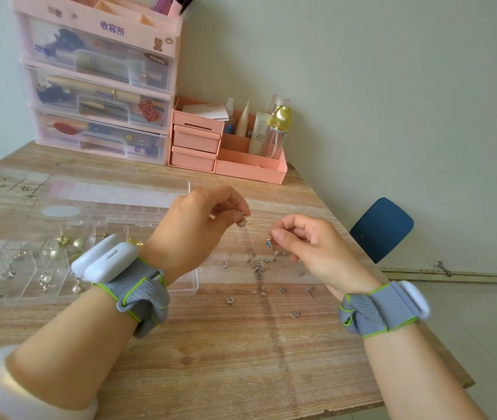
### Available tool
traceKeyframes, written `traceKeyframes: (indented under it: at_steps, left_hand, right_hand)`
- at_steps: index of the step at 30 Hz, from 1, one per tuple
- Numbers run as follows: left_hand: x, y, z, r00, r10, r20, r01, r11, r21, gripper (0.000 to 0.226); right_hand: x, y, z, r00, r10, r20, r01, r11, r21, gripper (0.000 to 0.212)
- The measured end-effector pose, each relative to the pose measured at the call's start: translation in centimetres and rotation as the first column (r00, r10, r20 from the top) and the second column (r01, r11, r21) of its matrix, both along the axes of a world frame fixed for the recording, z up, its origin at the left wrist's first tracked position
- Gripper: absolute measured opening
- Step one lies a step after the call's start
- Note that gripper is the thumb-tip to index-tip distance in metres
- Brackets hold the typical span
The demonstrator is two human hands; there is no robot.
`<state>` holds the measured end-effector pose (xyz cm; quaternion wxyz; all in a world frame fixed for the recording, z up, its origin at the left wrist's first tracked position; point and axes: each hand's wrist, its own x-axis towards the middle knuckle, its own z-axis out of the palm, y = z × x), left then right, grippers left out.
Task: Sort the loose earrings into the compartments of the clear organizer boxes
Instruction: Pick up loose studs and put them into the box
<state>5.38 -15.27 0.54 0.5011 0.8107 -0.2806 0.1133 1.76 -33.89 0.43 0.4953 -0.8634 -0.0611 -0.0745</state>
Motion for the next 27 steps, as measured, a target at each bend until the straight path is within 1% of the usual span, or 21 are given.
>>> traceKeyframes:
  at_steps: [5, 10, 13, 17, 20, 23, 27]
  left_hand:
    - [0.1, 0.2, -0.1, 0.994, -0.075, -0.084, 0.066, 0.992, -0.109, 0.017]
    - [0.0, 0.4, 0.4, 0.975, -0.194, -0.105, 0.167, 0.961, -0.222, 0.010]
    - [0.0, 0.8, 0.5, 0.968, -0.220, -0.121, 0.181, 0.945, -0.272, 0.009]
    - [-0.1, 2.1, 0.8, 0.974, -0.194, -0.116, 0.162, 0.958, -0.238, 0.009]
    - [0.0, 3.9, 1.0, 0.983, -0.139, -0.119, 0.115, 0.975, -0.191, 0.011]
    - [0.0, 6.0, 1.4, 0.989, -0.088, -0.123, 0.072, 0.989, -0.127, 0.016]
    - [-0.4, 8.7, 1.7, 0.993, 0.011, -0.119, -0.013, 1.000, -0.021, 0.012]
  right_hand:
    - [-0.1, 0.9, 0.8, 0.998, 0.062, 0.007, -0.062, 0.982, 0.181, 0.010]
    - [0.0, 2.0, 1.6, 0.989, 0.137, 0.050, -0.146, 0.951, 0.272, 0.008]
    - [0.1, 2.7, 1.9, 0.985, 0.158, 0.071, -0.172, 0.927, 0.332, 0.008]
    - [0.3, 3.8, 2.1, 0.980, 0.186, 0.073, -0.200, 0.918, 0.343, 0.010]
    - [0.4, 5.4, 2.1, 0.974, 0.216, 0.068, -0.226, 0.916, 0.330, 0.011]
    - [0.7, 7.2, 2.0, 0.973, 0.222, 0.061, -0.230, 0.933, 0.277, 0.013]
    - [0.5, 9.3, 1.8, 0.968, 0.248, 0.039, -0.250, 0.945, 0.211, 0.011]
